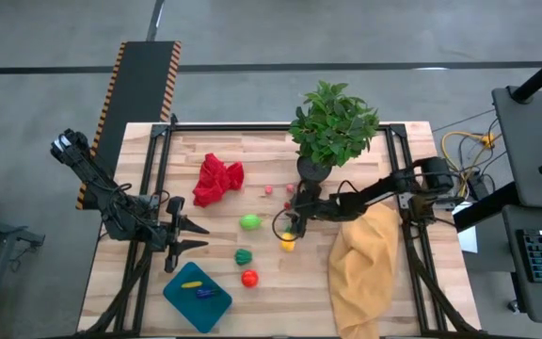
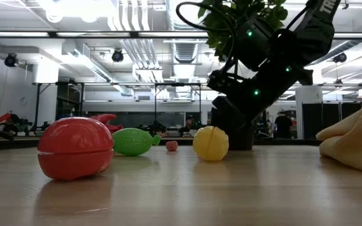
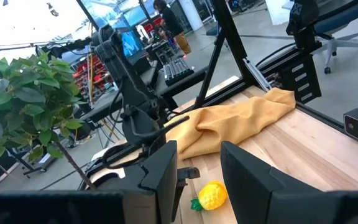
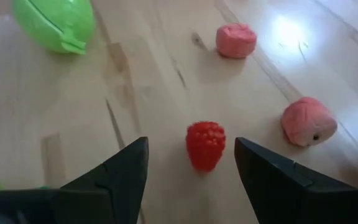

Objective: Pick and placing Produce into tupperware
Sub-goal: Put the red raspberry into the blue bin

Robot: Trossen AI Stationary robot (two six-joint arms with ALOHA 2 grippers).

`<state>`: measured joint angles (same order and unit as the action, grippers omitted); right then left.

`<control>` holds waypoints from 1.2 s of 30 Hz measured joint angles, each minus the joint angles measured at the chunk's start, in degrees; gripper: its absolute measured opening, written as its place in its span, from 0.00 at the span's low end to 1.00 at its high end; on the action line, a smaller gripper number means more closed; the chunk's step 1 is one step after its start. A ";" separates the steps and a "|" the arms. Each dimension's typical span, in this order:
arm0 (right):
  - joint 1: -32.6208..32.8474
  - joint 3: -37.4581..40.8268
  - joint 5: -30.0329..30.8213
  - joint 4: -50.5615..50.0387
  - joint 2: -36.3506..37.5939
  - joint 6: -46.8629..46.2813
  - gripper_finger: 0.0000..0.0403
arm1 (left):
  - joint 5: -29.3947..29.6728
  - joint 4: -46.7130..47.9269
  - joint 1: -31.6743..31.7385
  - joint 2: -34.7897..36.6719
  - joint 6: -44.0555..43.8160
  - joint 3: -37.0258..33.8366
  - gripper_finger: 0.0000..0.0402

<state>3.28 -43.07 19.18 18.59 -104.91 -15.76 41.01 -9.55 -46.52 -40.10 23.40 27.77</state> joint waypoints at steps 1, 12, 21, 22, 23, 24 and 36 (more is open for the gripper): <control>-0.20 -0.06 -0.03 0.07 -0.26 -0.03 0.57 | 0.00 -0.01 0.02 0.00 0.00 0.00 0.27; -0.71 -1.68 -0.33 0.07 -2.58 0.63 0.57 | 0.00 -0.07 0.02 -0.08 -0.03 0.00 0.27; -0.69 -1.73 -0.28 -0.19 -2.58 0.70 0.46 | 0.00 0.01 0.00 -0.11 -0.03 0.00 0.27; -0.69 -1.73 -0.28 -0.24 -2.58 0.46 0.44 | -0.01 0.00 0.00 -0.11 -0.03 0.00 0.27; -0.69 -1.73 -0.26 -0.22 -2.58 0.07 0.41 | 0.00 0.03 0.01 -0.11 -0.03 0.00 0.27; -0.69 -1.73 -0.26 -0.27 -2.58 -0.14 0.39 | 0.00 0.04 0.02 -0.11 -0.03 0.00 0.27; -0.60 -1.73 -0.15 -0.28 -2.56 -0.73 0.20 | -0.02 0.03 0.00 -0.11 -0.03 0.00 0.27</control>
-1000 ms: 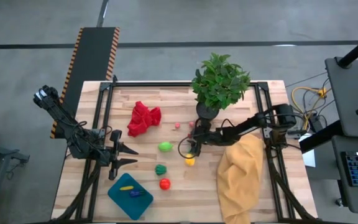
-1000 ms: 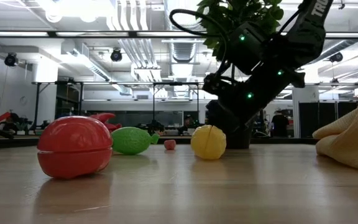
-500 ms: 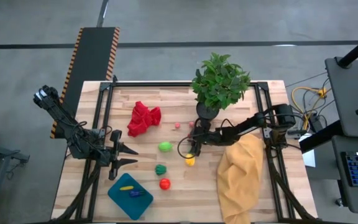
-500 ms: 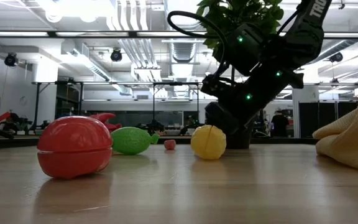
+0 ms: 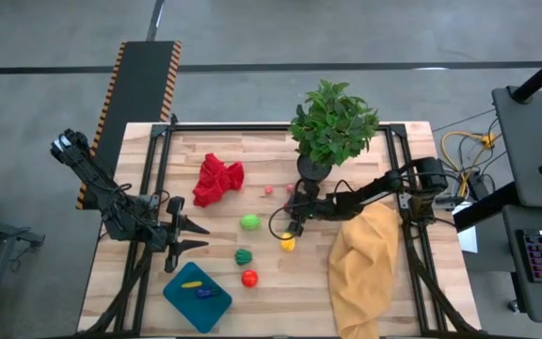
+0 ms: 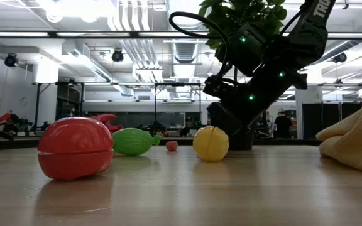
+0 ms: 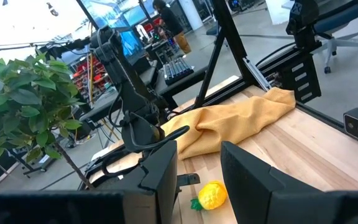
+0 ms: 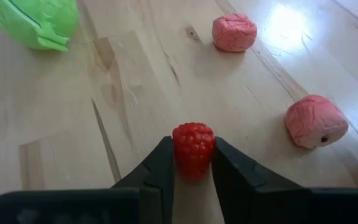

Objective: Pick and placing Produce into tupperware
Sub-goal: Put the red raspberry into the blue bin

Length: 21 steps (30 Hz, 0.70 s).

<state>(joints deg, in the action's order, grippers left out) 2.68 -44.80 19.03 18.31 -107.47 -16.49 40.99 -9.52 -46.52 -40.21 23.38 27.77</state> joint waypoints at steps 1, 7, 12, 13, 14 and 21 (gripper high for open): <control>0.04 0.00 0.00 -0.02 0.03 0.00 0.20 | 0.00 -0.01 0.01 0.00 0.00 0.00 0.27; 0.64 0.00 -0.02 0.34 0.18 -0.44 0.22 | 0.01 0.00 0.00 0.00 0.00 0.00 0.27; 1.96 -0.07 -0.15 0.52 1.91 -0.24 0.19 | 0.00 0.00 0.02 0.00 0.00 0.00 0.27; 2.29 -0.13 -0.13 0.46 2.46 -0.10 0.19 | 0.02 0.00 0.02 0.00 0.00 0.00 0.27; 2.61 -0.32 -0.11 0.43 2.99 0.00 0.19 | 0.01 -0.02 0.00 0.00 0.00 0.00 0.27; 5.86 -2.59 0.01 0.45 6.87 1.78 0.19 | 0.02 -0.02 0.00 0.00 0.00 0.00 0.27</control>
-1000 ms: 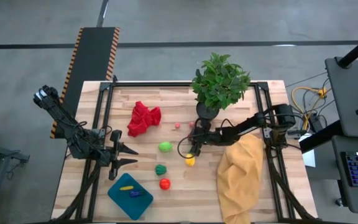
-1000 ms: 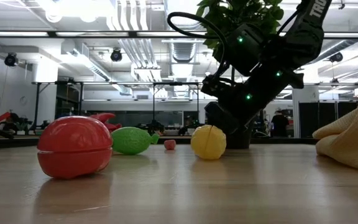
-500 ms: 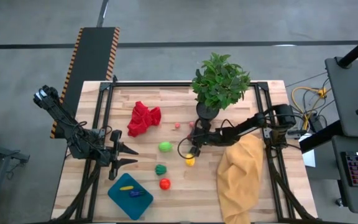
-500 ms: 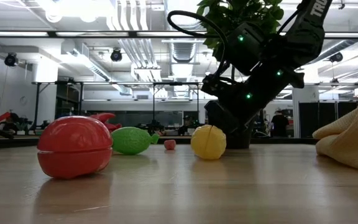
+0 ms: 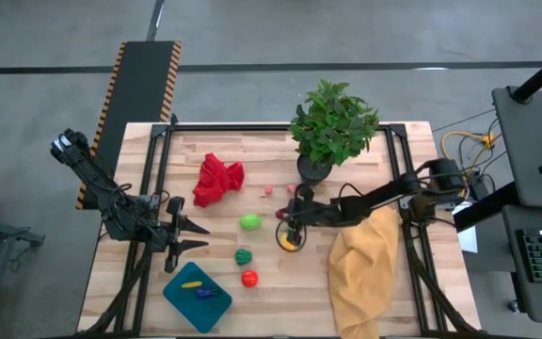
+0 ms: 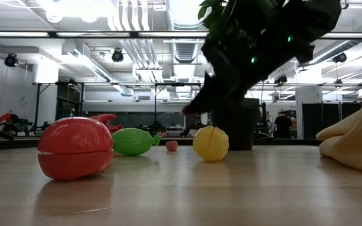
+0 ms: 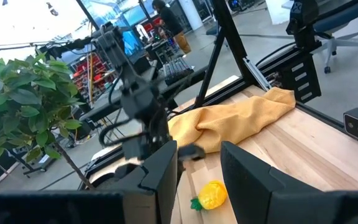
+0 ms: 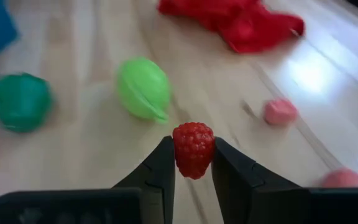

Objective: Pick and placing Produce into tupperware
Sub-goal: Put the red raspberry into the blue bin

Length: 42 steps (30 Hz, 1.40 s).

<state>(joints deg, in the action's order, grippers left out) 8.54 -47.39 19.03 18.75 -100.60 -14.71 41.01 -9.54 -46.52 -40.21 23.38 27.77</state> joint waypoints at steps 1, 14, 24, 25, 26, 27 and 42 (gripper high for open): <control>0.64 -0.56 0.01 0.00 0.42 0.59 0.19 | -0.01 -0.02 0.00 0.00 -0.01 0.00 0.27; 7.62 -8.23 -0.01 -0.10 1.23 7.88 0.19 | -0.01 0.02 0.01 0.11 -0.06 0.00 0.27; 11.37 -9.39 -0.01 2.31 1.13 8.08 0.19 | -0.01 -0.01 0.01 0.11 -0.14 0.00 0.27; 11.64 -9.37 -0.01 3.27 0.83 7.95 0.19 | 0.00 0.00 0.00 0.11 -0.15 0.00 0.27; 11.88 -9.35 -0.02 4.26 0.48 7.93 0.19 | -0.01 0.02 0.01 0.11 -0.17 0.00 0.27; 12.18 -9.30 -0.03 5.36 0.06 8.06 0.19 | -0.02 0.00 0.00 0.11 -0.17 0.00 0.27; 13.48 -16.17 -4.17 11.87 -9.41 11.14 0.19 | -0.01 -0.01 0.02 0.09 -0.26 0.00 0.27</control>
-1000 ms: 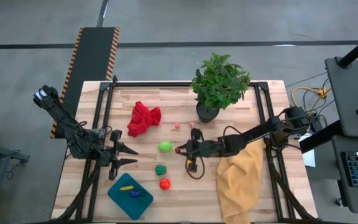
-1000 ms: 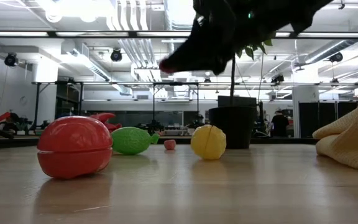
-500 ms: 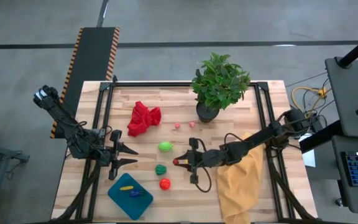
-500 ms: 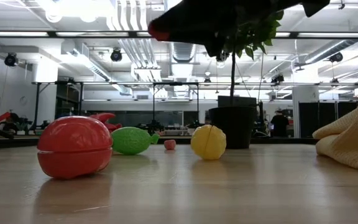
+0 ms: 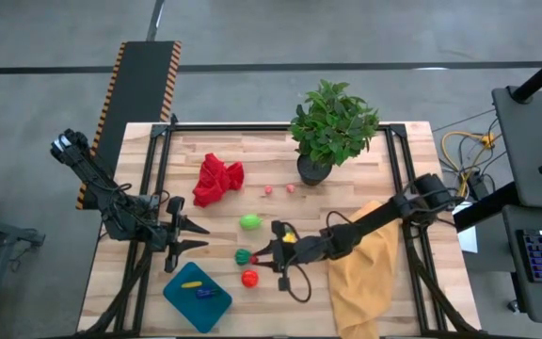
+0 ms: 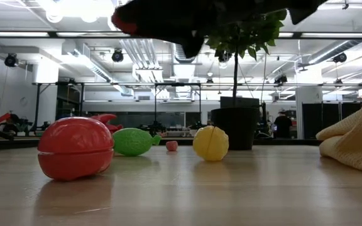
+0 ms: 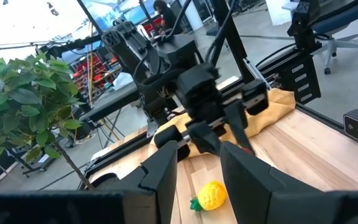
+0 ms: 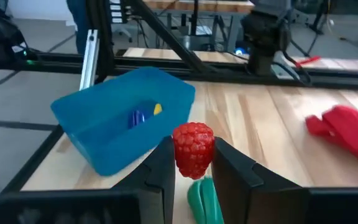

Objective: Pick and placing Produce into tupperware
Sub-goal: Put the red raspberry into the blue bin

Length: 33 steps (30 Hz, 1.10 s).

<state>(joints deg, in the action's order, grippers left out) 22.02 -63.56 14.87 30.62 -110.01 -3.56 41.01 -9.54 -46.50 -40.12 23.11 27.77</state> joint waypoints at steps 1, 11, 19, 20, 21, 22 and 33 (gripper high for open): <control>0.03 -1.39 -0.08 -0.16 -0.91 0.91 0.19 | 0.00 -0.06 -0.01 0.00 0.01 0.00 0.27; -0.17 -12.28 -3.45 -3.37 -5.34 8.52 0.19 | 0.00 -0.10 -0.02 0.00 -0.17 0.00 0.27; -0.28 -16.45 -3.52 -2.93 -12.57 6.45 0.19 | 0.00 -0.07 -0.02 -0.11 -0.20 0.00 0.27; -0.28 -17.10 -3.51 -2.99 -13.15 6.61 0.19 | -0.03 -0.04 -0.02 -0.13 -0.20 0.00 0.27; -0.28 -17.85 -3.51 -3.05 -13.61 6.84 0.19 | 0.01 0.02 -0.02 -0.13 -0.20 0.00 0.27; -0.28 -18.96 -3.53 -2.89 -13.92 7.43 0.19 | -0.01 -0.15 -0.02 -0.20 -0.20 0.00 0.27; -0.28 -22.79 -3.49 -2.80 -10.78 17.96 0.19 | -0.01 0.03 -0.01 -0.20 -0.20 0.00 0.27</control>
<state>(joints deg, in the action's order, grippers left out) 21.74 -86.34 11.38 27.82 -120.79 14.39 41.00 -9.51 -46.51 -40.32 22.92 27.77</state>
